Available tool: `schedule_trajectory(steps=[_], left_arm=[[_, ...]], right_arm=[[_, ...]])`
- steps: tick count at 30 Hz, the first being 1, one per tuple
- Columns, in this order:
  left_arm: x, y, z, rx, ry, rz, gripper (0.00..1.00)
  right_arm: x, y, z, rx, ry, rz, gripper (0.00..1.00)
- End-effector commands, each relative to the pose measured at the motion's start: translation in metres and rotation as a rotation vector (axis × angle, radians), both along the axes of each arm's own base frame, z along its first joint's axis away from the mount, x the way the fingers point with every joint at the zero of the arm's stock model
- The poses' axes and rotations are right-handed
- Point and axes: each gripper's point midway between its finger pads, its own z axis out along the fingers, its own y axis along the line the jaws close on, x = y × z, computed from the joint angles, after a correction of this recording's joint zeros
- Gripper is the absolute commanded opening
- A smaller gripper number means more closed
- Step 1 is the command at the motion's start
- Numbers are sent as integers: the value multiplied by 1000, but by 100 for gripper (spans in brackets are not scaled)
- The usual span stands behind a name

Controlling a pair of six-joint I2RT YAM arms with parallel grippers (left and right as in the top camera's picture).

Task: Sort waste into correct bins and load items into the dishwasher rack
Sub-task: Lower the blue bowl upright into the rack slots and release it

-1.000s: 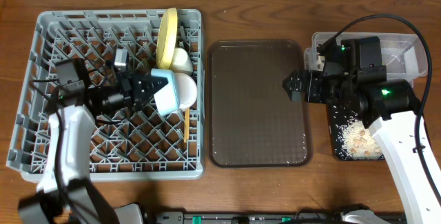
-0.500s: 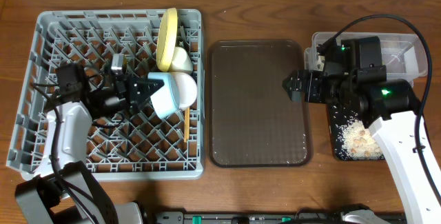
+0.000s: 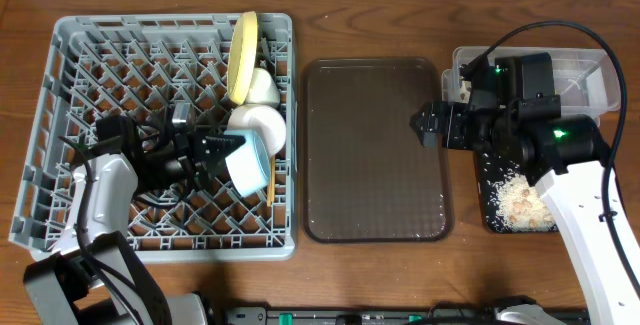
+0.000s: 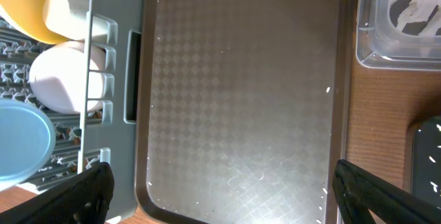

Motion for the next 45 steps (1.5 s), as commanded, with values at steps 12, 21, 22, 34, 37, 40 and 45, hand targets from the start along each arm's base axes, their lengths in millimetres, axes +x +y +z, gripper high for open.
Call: schedule_trajectory(steps=[12,21,22,34,37,40,45], left_arm=[[-33,-21,-12,119,-74,-105,6],[-39,-20,-31,148,-86,-103,6],[-37,-18,-32,154,-99,-94,6],[-32,38,-68,368,-34,24,11],[-32,47,-73,399,-22,45,16],[-27,59,-70,423,-27,77,31],[-18,79,-62,501,-31,100,56]], right_arm=[[-1,3,-1,-2,2,12,99],[-1,3,-1,-2,3,12,99],[-1,3,-1,-2,3,12,99],[-1,3,-1,-3,3,12,99],[-1,3,-1,-3,3,12,99],[-1,3,-1,-2,2,12,99],[-1,3,-1,-2,3,12,99]])
